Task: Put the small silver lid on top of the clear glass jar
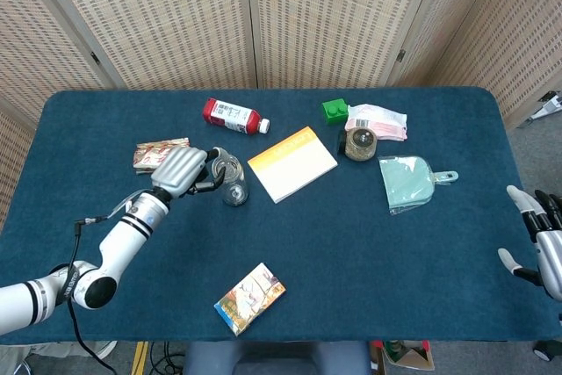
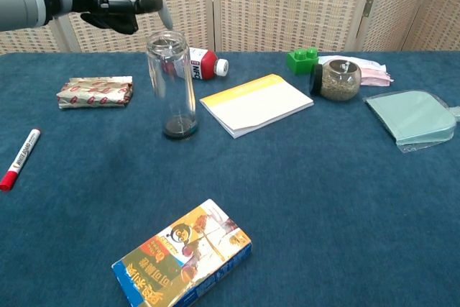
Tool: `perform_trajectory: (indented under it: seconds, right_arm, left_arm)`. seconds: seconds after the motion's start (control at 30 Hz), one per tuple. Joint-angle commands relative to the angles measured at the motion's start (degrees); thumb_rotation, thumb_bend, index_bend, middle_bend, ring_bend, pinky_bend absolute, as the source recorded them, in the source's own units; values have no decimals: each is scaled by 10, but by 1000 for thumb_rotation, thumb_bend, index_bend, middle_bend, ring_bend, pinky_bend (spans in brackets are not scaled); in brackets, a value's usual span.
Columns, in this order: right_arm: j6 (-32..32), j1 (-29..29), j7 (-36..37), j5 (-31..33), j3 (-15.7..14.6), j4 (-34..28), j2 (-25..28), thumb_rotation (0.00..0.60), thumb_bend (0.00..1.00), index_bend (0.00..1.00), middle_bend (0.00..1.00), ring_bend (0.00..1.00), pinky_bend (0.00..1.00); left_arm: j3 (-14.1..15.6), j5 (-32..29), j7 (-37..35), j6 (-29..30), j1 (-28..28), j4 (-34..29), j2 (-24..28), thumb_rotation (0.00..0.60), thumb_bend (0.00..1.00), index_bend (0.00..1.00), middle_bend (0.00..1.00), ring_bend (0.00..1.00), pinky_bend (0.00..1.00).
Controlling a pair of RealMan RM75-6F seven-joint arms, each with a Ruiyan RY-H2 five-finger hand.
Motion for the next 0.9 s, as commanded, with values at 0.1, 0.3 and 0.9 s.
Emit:
perform_trajectory:
  seconds: [0.1, 0.3, 0.9]
  right_arm:
    - [0, -1, 0, 2, -1, 1, 0, 600, 237, 6, 139, 34, 65]
    - [2, -3, 1, 1, -1, 2, 0, 600, 237, 6, 139, 35, 65]
    - [4, -6, 4, 2, -2, 5, -1, 600, 237, 6, 139, 34, 65]
  left_arm:
    - [5, 3, 15, 9, -4, 6, -10, 120, 517, 320, 1000, 1000, 1000]
    - [10, 3, 33, 9, -9, 12, -14, 119, 517, 326, 1000, 1000, 1000]
    - [24, 5, 76, 15, -15, 27, -28, 117, 517, 341, 1000, 1000, 1000]
